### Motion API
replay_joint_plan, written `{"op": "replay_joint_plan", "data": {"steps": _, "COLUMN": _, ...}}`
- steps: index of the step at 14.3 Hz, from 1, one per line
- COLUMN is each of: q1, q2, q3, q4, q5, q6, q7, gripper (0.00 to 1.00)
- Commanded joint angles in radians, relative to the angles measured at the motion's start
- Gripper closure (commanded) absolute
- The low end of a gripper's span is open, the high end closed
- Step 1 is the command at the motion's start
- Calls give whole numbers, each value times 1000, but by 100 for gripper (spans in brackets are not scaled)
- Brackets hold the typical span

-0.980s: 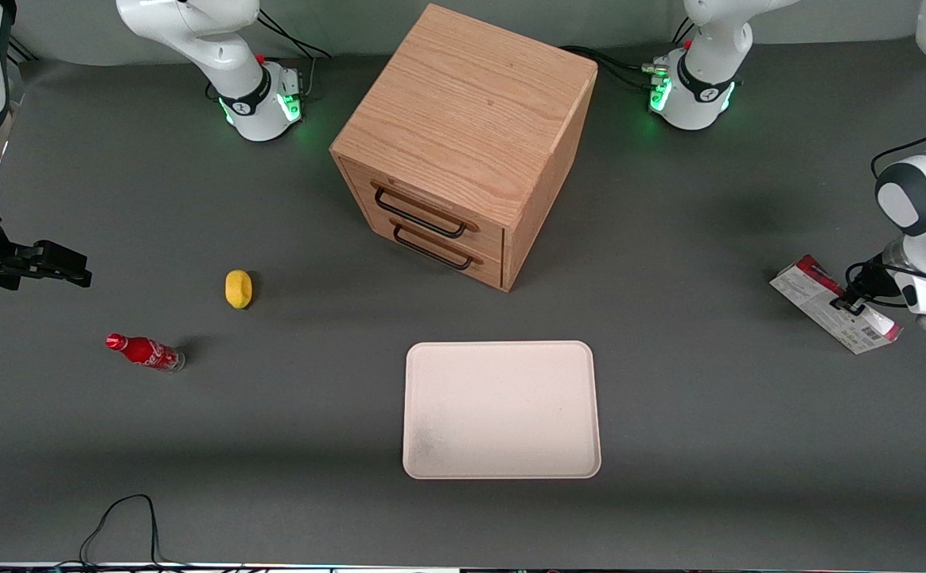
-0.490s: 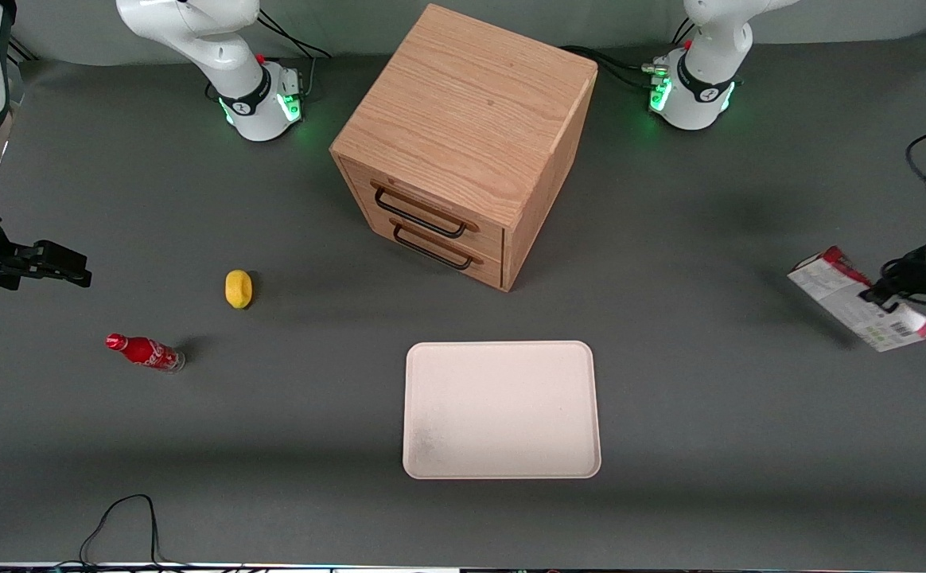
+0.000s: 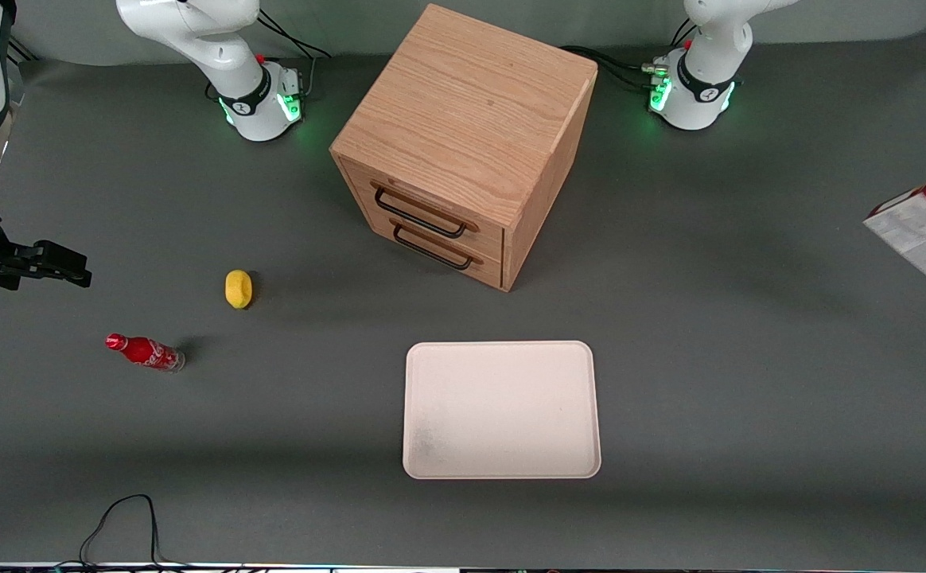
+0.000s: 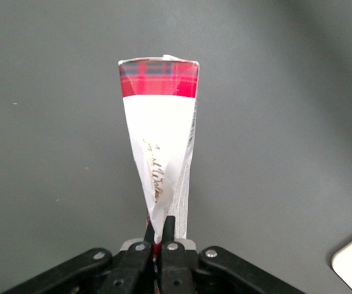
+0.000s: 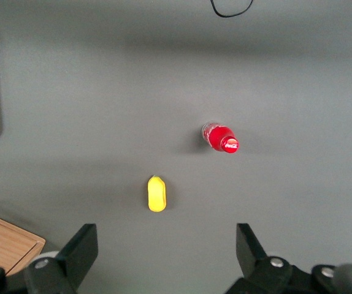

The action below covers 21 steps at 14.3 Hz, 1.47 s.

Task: Place red cookie box on tray
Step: 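Lift the cookie box upright with the left gripper, then carry the held cookie box over the cream tray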

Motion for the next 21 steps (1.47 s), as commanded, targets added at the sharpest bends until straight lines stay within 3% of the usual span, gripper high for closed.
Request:
{"op": "replay_joint_plan", "data": {"steps": 1, "q1": -8, "q2": 27, "q3": -3, "q4": 114, "q5": 12, "q6": -76, "q7": 1, "gripper": 100}}
{"op": "replay_joint_plan", "data": {"steps": 7, "q1": -135, "q2": 76, "q3": -141, "q4": 228, "q5": 12, "q6": -100, "q7": 65, "gripper": 100}}
{"op": "replay_joint_plan", "data": {"steps": 12, "q1": -402, "q2": 252, "q3": -149, "q4": 421, "q5": 6, "q6": -160, "q7": -37, "gripper": 100}}
{"op": "replay_joint_plan", "data": {"steps": 17, "q1": -582, "q2": 371, "q3": -149, "q4": 548, "q5": 22, "q6": -151, "q7": -38, "gripper": 100}}
{"op": "replay_joint_plan", "data": {"steps": 21, "q1": -700, "q2": 397, "q3": -146, "q4": 561, "q5": 51, "q6": -60, "q7": -73, "gripper": 100}}
